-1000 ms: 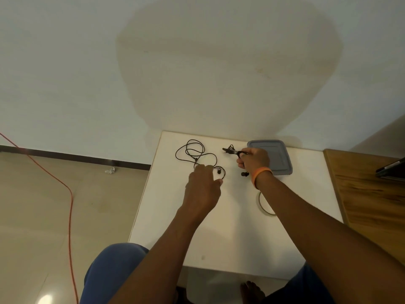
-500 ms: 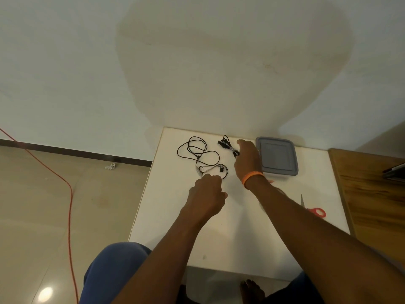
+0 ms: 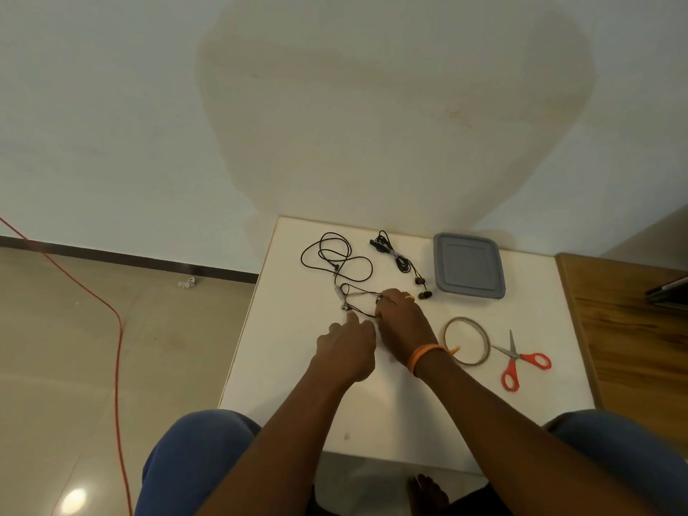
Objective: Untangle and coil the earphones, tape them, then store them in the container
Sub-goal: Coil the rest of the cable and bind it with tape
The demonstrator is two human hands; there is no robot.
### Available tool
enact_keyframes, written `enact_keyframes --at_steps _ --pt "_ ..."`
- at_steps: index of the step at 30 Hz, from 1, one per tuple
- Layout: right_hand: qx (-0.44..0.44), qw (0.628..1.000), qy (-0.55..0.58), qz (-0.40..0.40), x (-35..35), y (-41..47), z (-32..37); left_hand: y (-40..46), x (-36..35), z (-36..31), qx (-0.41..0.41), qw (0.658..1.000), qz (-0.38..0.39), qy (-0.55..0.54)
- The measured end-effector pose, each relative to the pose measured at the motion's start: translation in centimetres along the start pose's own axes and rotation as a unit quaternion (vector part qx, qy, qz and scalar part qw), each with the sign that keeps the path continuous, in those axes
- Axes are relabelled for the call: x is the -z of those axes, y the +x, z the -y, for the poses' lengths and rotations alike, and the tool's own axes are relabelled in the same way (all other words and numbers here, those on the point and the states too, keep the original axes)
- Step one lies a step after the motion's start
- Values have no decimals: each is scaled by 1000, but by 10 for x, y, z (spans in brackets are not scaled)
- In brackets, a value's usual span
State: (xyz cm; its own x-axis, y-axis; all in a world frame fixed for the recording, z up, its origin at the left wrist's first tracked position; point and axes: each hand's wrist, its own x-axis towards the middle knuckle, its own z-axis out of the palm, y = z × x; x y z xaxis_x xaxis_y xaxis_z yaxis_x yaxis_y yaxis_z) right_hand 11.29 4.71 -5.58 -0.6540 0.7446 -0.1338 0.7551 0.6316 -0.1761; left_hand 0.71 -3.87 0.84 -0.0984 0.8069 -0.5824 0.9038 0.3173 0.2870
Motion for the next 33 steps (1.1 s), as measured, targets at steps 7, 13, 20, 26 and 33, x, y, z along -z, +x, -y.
enact_keyframes --at_steps 7,13,20,26,33 --pt "-18 998 13 54 16 -37 -2 -4 1 -3 -12 999 42 34" --pt "-82 996 18 -9 34 -17 7 -9 15 -2 -7 999 -13 34" --pt "-70 995 59 -49 24 59 37 -13 24 1 15 998 -51 23" --pt "-221 972 77 15 7 84 22 -10 31 6 31 996 -85 4" --pt "-191 884 425 -28 34 50 11 -1 43 15 114 943 -199 -242"
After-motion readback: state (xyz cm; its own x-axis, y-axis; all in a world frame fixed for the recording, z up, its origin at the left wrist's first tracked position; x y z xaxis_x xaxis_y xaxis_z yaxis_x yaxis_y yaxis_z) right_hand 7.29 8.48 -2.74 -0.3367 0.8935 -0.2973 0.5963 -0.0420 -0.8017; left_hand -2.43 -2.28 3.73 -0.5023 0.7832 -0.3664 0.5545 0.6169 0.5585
